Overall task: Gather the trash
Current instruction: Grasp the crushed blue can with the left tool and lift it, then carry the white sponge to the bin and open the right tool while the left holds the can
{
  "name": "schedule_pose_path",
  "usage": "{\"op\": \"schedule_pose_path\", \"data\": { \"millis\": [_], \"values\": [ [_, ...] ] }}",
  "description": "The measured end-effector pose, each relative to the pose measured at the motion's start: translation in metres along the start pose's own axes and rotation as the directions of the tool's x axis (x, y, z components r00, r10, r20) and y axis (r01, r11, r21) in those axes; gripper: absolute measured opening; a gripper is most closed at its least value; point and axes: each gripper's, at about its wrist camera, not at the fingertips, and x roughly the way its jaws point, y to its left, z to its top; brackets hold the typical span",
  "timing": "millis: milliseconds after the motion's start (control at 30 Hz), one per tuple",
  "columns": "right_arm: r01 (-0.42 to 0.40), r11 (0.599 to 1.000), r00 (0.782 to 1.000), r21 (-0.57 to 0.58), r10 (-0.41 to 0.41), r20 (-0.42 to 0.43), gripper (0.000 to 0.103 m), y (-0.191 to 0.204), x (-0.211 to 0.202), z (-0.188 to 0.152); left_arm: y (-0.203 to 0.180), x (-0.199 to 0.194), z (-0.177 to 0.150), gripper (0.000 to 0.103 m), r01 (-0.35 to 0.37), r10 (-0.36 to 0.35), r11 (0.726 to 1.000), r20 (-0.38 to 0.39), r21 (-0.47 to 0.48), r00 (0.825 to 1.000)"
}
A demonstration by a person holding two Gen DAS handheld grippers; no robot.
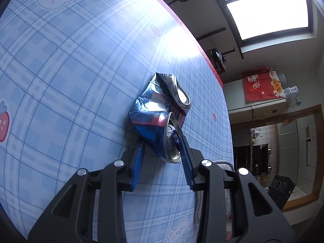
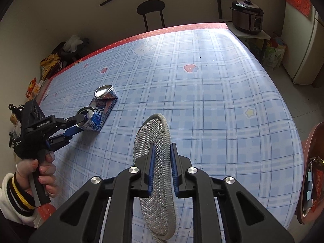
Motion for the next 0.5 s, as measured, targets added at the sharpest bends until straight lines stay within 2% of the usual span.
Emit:
{"op": "schedule_pose_path", "data": {
  "millis": [133, 300, 500],
  "values": [
    [-0.016, 1.0, 1.0, -0.009, 0.016, 0.026, 0.016, 0.004, -0.01, 0.002, -0.012, -0.018, -0.003, 0.026, -0.005, 0.002, 0.997, 0.037, 0.08, 0.999],
    [-0.03, 0.999, 0.998, -0.026, 0.031, 0.059, 0.015, 0.01, -0.023, 0.004, -0.029, -0.038, -0.01, 0.025, -0.057, 0.047, 0.981, 0.06, 0.185, 0.997],
    [-0.041, 0.998, 0.993, -0.04, 0.045, 0.111, 0.014, 0.014, -0.045, 0.006, -0.041, -0.077, -0.021, 0.025, -0.103, 0.073, 0.964, 0.128, 0.245, 0.989]
  ]
}}
